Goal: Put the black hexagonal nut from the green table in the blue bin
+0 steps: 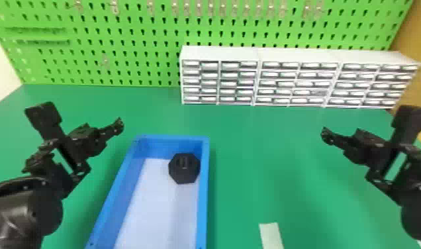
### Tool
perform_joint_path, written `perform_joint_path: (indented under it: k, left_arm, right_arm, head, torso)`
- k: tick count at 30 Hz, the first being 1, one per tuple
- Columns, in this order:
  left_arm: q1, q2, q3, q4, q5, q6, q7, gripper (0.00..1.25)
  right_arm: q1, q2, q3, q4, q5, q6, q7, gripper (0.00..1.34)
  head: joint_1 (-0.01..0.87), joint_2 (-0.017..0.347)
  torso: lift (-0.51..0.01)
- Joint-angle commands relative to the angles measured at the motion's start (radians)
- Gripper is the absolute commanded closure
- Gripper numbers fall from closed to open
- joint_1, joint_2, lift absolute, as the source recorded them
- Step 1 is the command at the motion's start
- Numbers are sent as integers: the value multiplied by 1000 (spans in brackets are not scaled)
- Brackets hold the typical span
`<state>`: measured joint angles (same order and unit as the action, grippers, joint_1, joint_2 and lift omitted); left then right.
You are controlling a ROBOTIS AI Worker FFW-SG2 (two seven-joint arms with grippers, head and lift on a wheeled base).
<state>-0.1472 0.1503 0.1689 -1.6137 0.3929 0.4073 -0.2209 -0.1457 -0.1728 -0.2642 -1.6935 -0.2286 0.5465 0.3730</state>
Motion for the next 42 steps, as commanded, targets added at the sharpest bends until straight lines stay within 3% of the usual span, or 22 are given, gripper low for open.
perform_joint_path:
  k: [1,42]
  left_arm:
    - [3,0,1,0,1,1,0,125]
    - [1,0,1,-2,6,-1,0,125]
  right_arm:
    - [0,-2,-1,0,0,1,0,114]
    - [-15,-1,8,0,18,1,0,114]
  head:
    - [666,32]
    - [666,32]
  torso:
    - [-100]
    - [-100]
